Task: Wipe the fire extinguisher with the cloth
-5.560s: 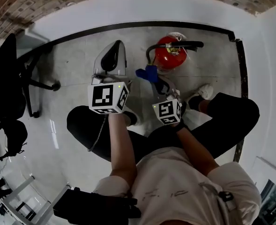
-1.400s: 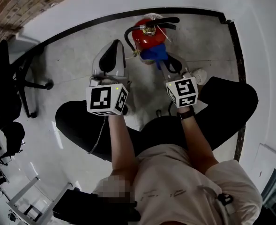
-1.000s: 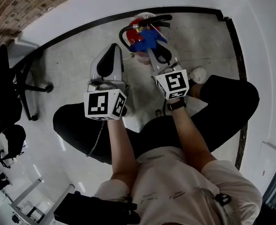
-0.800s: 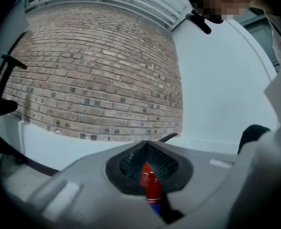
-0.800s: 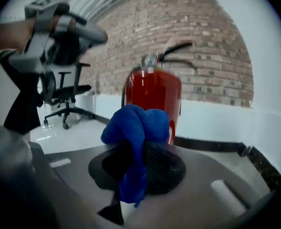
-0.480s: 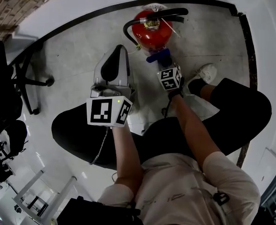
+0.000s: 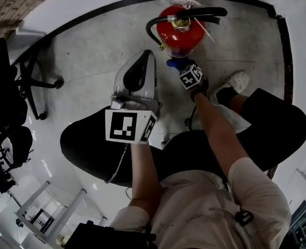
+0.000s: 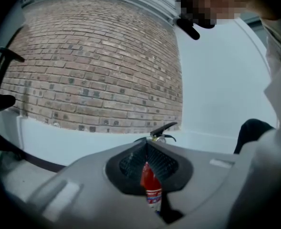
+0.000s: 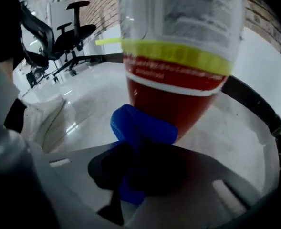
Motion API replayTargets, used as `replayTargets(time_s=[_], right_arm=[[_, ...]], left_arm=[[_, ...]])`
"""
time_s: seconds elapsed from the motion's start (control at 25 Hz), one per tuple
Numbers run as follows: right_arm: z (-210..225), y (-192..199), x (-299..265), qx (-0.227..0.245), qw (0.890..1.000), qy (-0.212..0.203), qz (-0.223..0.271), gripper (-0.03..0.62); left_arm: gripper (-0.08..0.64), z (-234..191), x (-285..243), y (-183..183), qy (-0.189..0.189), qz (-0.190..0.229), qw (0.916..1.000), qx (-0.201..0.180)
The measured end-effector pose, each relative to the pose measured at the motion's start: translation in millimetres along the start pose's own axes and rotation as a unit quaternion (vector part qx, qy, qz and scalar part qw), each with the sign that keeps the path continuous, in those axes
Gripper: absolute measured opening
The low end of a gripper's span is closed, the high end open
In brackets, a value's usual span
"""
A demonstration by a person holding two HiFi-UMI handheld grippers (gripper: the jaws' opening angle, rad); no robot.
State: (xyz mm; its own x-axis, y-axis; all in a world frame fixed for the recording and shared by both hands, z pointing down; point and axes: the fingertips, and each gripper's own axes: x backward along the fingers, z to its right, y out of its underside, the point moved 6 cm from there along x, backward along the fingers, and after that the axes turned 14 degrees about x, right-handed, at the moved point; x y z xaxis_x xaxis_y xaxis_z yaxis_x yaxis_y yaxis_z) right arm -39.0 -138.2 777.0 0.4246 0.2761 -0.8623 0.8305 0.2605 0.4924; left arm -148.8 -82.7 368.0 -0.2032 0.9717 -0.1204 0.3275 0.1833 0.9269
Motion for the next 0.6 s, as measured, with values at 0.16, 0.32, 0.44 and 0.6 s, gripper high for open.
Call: replayTargets(time_s=[0.16, 0.32, 0.44, 0.6], right_arm=[[13, -15, 67, -0.132, 0.988, 0.009, 0.086, 0.067], [14, -49, 187, -0.217, 0.948, 0.017, 0.233, 0.067], [15, -82, 274, -0.242, 0.905, 0.017, 0.349, 0.067], [41, -131, 342, -0.255, 0.848, 0.029, 0.463, 0.067]], left_arm=[[0.002, 5, 8, -10, 0.005, 0.015, 0.9999, 0.001], [0.002, 10, 16, -21, 0.010, 0.029, 0.9995, 0.003], [0.002, 14, 21, -28, 0.012, 0.040, 0.9991, 0.008], [0.002, 21, 25, -32, 0.017, 0.046, 0.9987, 0.008]])
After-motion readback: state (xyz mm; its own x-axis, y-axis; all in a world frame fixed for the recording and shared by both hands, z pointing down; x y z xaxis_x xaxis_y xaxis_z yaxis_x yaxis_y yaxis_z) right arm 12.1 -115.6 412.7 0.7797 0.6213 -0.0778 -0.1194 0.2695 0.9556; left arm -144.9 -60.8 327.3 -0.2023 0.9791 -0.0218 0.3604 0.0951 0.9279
